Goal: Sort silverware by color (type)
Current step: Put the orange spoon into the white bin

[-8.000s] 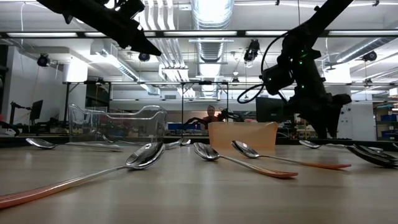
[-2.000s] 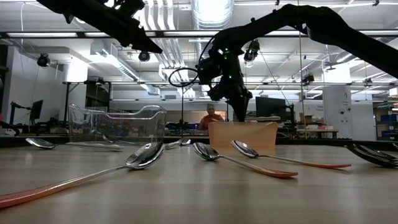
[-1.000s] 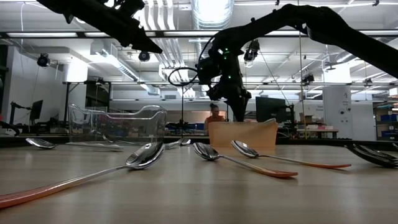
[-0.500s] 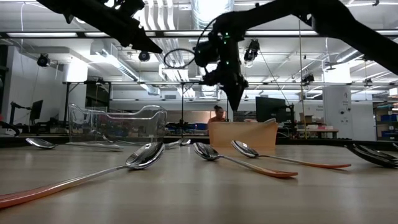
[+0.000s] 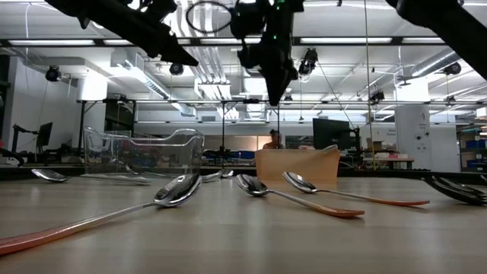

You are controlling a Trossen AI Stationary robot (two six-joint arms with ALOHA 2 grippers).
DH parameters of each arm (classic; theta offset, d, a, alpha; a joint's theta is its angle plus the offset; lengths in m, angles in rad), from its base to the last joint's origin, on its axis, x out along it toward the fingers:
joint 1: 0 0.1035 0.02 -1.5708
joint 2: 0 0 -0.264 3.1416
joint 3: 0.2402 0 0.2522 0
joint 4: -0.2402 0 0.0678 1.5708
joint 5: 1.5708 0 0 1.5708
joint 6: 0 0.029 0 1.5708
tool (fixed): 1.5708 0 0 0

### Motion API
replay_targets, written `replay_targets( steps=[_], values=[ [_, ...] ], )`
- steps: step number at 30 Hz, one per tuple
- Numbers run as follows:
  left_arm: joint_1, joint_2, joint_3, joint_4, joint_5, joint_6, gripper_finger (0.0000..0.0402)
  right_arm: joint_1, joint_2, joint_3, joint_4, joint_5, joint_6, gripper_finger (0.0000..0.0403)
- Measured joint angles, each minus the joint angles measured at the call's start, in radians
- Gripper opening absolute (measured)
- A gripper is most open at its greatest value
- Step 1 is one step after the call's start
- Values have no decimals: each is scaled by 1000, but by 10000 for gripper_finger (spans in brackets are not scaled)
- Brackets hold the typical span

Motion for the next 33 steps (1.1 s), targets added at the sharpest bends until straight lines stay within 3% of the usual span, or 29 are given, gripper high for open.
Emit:
replay_targets(
  steps=[13, 22, 33],
  values=[
    [-15, -8, 10, -68, 7, -99, 0, 228, -89, -79, 106, 0, -19, 47],
    [-135, -43, 105, -394, 146, -400, 0, 324, -241, -397, 427, 0, -52, 47],
    [-385, -29, 105, -477, 145, -663, 0, 371, -376, -772, 734, -8, -46, 47]
  ],
)
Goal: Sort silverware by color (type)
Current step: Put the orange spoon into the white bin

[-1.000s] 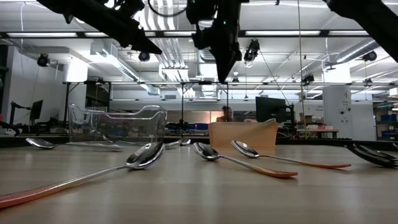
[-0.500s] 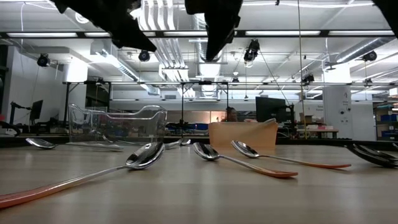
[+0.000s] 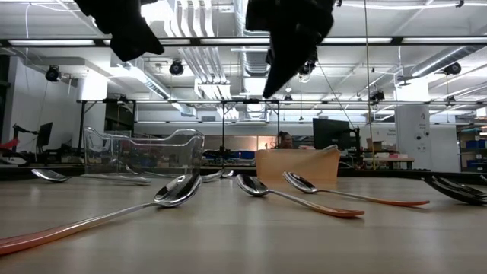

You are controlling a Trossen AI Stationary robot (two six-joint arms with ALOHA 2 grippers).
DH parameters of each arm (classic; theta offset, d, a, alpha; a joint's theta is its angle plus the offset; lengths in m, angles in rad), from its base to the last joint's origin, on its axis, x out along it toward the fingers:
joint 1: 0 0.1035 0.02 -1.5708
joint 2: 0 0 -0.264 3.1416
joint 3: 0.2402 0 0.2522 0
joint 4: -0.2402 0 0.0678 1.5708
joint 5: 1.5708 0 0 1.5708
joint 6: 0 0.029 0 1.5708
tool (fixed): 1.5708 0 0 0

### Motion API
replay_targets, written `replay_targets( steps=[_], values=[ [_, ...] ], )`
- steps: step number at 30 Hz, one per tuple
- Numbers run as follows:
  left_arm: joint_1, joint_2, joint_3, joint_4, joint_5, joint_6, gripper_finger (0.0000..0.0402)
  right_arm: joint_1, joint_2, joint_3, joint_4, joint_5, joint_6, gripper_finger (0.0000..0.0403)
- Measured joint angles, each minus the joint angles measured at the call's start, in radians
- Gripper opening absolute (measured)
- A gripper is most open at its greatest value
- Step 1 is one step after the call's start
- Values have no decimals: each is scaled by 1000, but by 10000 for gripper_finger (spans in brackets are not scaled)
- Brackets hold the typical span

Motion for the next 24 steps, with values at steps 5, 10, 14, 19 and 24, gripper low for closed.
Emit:
replay_targets(
  steps=[5, 10, 14, 19, 24],
  values=[
    [-90, 22, 0, 29, -17, -71, 0, 9, -23, -130, 110, -3, 20, 47],
    [-162, 52, 0, 48, -98, -118, 0, 15, -24, -249, 244, -53, 30, 47],
    [-198, 80, 0, 97, -116, -131, 0, 18, -24, -318, 338, -76, 32, 47],
    [-218, 124, 0, 176, -118, -130, 0, 17, -24, -366, 381, -77, 22, 47],
    [-218, 182, 0, 255, -119, -128, 0, 15, -24, -384, 380, -70, 23, 47]
  ],
)
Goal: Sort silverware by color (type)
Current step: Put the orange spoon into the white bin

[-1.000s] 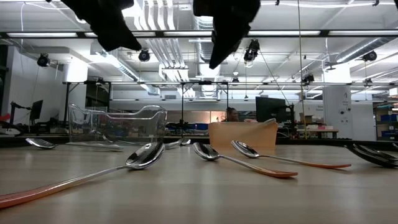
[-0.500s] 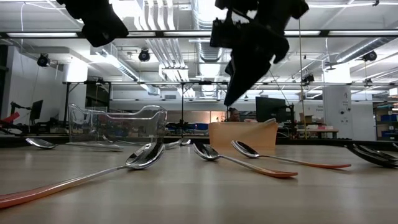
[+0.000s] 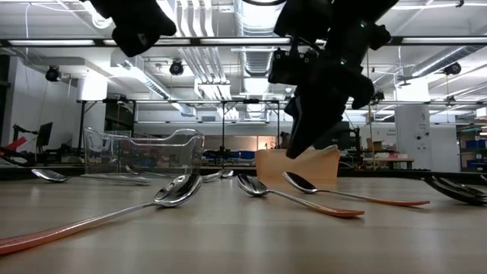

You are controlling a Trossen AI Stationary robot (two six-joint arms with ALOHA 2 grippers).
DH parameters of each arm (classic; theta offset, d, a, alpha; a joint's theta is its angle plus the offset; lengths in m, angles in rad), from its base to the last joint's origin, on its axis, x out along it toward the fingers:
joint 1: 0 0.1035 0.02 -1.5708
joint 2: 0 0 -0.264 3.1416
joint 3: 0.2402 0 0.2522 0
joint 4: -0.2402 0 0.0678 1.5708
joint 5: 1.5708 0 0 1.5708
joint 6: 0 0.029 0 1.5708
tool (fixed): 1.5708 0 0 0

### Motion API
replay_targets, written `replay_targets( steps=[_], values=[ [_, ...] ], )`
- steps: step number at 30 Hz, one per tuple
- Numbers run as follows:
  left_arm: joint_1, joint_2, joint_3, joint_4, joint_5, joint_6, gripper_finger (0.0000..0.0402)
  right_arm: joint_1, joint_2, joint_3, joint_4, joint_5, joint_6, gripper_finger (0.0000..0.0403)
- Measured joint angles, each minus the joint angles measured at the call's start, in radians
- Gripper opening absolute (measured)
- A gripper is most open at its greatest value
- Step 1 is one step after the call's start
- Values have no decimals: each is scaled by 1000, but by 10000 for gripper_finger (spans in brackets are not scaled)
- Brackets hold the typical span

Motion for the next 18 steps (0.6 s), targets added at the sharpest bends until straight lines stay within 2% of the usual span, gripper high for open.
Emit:
replay_targets(
  steps=[13, 18],
  values=[
    [-4, 127, 0, 153, 3, -8, 0, -28, 0, -4, -69, 8, -5, 50],
    [-4, 145, 0, 190, 2, -8, 0, -33, 0, -4, -99, 201, -71, 50]
  ],
)
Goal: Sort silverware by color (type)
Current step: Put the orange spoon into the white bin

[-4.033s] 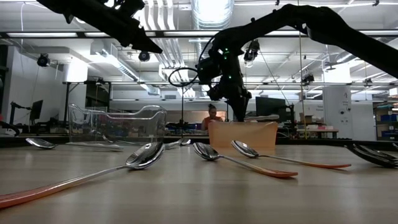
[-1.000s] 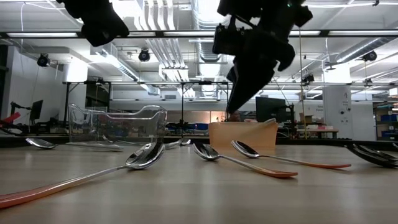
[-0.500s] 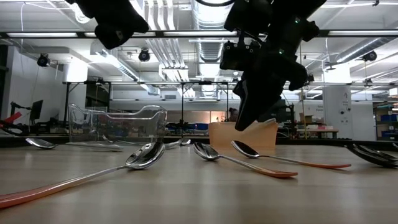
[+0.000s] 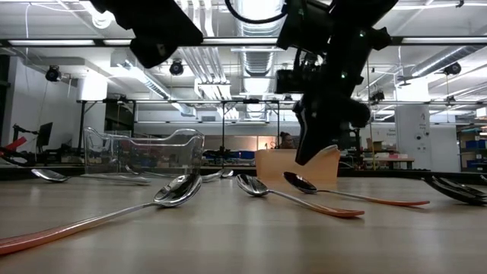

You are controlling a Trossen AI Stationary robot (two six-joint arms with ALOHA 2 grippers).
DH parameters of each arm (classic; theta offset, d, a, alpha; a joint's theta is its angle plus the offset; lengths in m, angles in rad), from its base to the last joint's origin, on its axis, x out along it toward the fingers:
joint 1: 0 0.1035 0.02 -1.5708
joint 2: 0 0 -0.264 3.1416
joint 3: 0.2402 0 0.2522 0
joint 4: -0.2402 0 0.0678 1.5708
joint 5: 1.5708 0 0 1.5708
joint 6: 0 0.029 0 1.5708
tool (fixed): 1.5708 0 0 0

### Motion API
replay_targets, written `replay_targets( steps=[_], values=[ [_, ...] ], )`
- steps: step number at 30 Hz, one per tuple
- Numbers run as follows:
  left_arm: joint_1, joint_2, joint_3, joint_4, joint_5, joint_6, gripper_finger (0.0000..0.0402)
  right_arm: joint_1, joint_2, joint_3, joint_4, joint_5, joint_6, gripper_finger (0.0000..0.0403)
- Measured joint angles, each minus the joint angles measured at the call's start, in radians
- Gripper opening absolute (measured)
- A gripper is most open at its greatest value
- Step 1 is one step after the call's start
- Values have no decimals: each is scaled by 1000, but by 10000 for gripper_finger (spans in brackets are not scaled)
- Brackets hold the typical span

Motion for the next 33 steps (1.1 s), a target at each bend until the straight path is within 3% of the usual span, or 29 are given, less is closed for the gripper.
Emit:
replay_targets(
  steps=[4, 8, 18, 20, 24, 26, 29, 33],
  values=[
    [0, 4, 0, 12, -2, -2, 0, 1, 0, 0, -6, 11, -134, 48],
    [0, 3, 0, 22, -2, -3, 0, -5, 0, 0, 18, -6, -29, 51],
    [0, 3, 0, 23, -18, -2, 0, -47, 1, 2, 29, -366, -3, 59],
    [0, 3, 0, 23, -18, -2, 0, -53, 1, 2, 48, -362, -13, 59],
    [0, 3, 0, 23, -18, -2, 0, -57, 1, 3, 61, -231, -85, 57],
    [0, 3, 0, 23, -18, 5, 0, -59, 1, 2, 53, -228, -123, 48],
    [0, 3, 0, 24, -19, 11, 0, -55, 1, 2, 89, -232, -55, 38],
    [2, 3, 0, 22, -19, 17, 0, -57, 1, 2, 81, -238, -4, 59]
  ],
)
